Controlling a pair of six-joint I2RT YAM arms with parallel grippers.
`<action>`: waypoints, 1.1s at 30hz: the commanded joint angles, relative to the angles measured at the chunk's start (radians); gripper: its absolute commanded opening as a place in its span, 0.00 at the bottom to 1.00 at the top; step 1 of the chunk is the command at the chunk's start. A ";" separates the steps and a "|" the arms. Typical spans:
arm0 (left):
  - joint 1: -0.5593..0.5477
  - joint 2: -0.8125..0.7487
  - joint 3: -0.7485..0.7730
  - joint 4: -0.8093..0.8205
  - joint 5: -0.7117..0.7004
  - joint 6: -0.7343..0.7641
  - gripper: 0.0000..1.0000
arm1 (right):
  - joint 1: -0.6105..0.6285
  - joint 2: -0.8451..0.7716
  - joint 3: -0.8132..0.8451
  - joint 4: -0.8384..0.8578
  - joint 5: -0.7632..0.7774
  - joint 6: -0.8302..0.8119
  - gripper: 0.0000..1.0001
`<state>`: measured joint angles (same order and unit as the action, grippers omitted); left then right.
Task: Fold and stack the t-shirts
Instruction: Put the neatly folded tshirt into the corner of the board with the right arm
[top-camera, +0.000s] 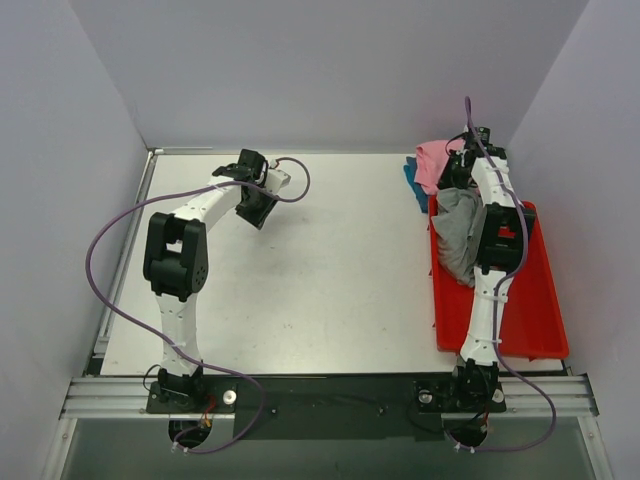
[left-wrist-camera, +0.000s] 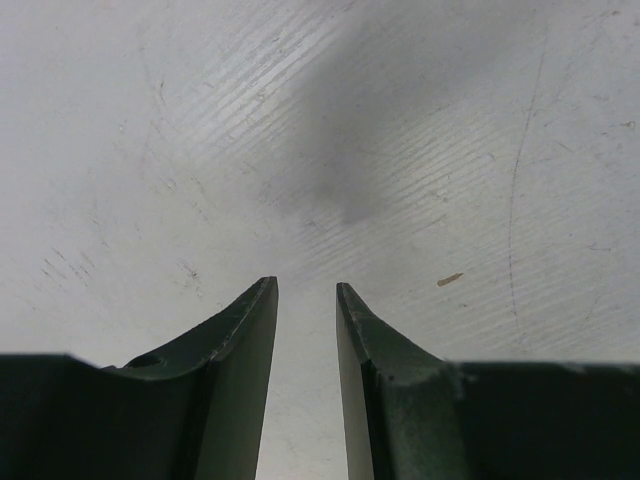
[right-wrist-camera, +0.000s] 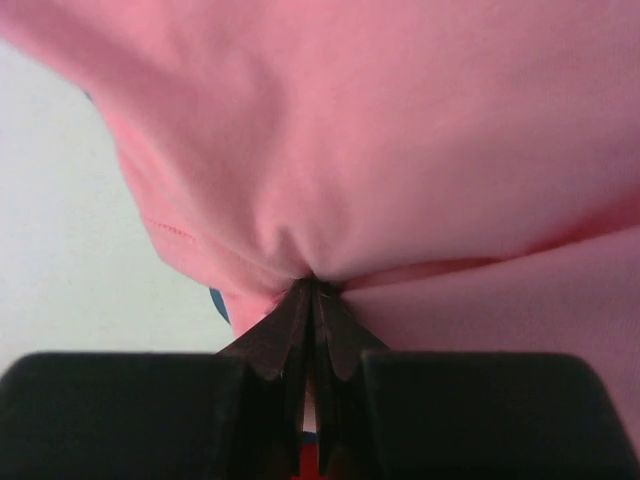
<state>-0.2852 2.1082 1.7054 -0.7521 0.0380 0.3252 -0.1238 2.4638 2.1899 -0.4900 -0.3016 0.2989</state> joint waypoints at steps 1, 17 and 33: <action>0.011 -0.070 0.017 0.007 0.007 0.002 0.40 | 0.026 -0.057 0.048 -0.136 0.011 -0.072 0.00; 0.021 -0.066 0.034 0.020 0.005 0.008 0.40 | 0.017 -0.196 0.120 -0.191 -0.214 -0.107 0.00; 0.032 -0.117 -0.025 0.076 0.020 -0.025 0.40 | -0.169 -0.164 0.145 -0.119 0.077 -0.053 0.00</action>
<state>-0.2619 2.0697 1.7046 -0.7311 0.0387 0.3191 -0.2741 2.1952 2.2940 -0.6018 -0.3382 0.2607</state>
